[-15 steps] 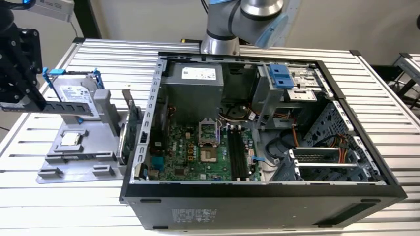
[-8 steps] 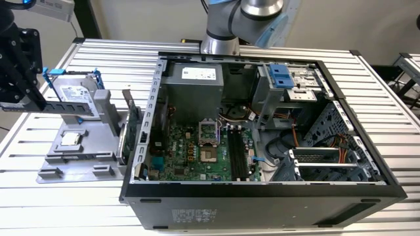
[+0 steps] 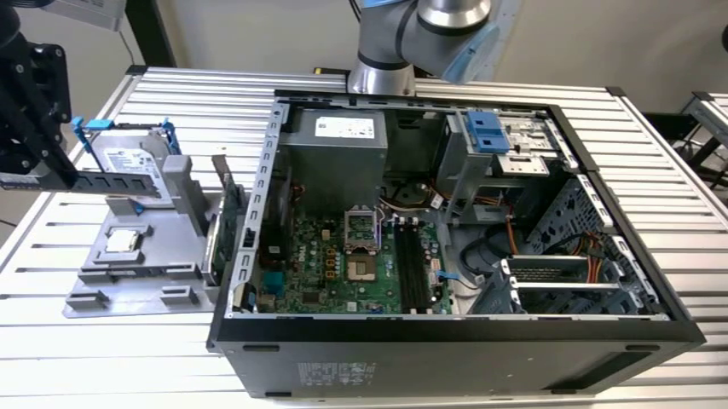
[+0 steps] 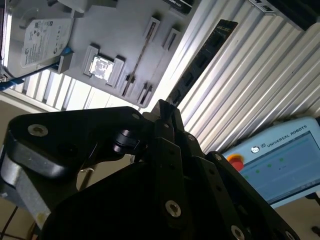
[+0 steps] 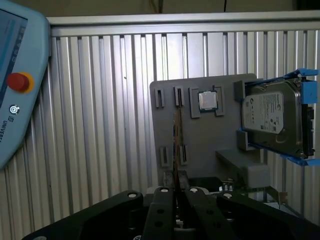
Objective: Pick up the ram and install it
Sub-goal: 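Pick up the ram and move it above insertion slot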
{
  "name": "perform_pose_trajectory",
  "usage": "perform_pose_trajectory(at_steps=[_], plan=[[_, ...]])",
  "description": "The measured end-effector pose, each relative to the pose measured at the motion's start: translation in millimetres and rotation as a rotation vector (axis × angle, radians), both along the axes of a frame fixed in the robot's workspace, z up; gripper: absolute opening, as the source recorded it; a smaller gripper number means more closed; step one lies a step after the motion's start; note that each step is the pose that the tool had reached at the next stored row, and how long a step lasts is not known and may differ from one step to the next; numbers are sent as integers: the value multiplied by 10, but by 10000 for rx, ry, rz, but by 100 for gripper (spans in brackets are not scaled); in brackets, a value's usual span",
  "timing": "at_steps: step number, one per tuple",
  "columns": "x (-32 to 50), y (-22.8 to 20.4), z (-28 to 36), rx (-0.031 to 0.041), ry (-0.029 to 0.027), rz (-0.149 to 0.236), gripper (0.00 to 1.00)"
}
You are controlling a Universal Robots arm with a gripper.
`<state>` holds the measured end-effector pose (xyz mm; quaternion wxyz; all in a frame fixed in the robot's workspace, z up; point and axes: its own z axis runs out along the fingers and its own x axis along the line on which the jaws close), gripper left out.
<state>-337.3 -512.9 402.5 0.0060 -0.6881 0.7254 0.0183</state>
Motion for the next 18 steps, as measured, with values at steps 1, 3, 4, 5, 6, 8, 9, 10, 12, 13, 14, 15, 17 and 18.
perform_pose_trajectory(at_steps=[1, 3, 4, 5, 6, 8, 9, 10, 12, 13, 14, 15, 17, 18], plan=[[0, 0, 1, -1, 0, 0, 0], [12, 0, 3, -4, 4, 2, 0], [21, 0, 3, -3, 3, 1, 0], [33, 0, 1, -1, 1, -1, 0], [50, 0, 2, -2, 2, 0, 0], [87, 0, 1, -2, 1, 0, 0], [106, 0, 2, -2, 2, 0, 0], [124, 0, 1, -1, 2, 1, 0], [158, 0, 1, -1, 2, 0, 0], [177, 0, 1, -2, 2, 0, 0], [196, 0, 2, -2, 3, 0, 0], [214, 0, 1, -1, 2, 0, 0], [251, 0, 1, -1, 3, -1, 0], [270, 0, 1, -1, 3, -1, 0]])
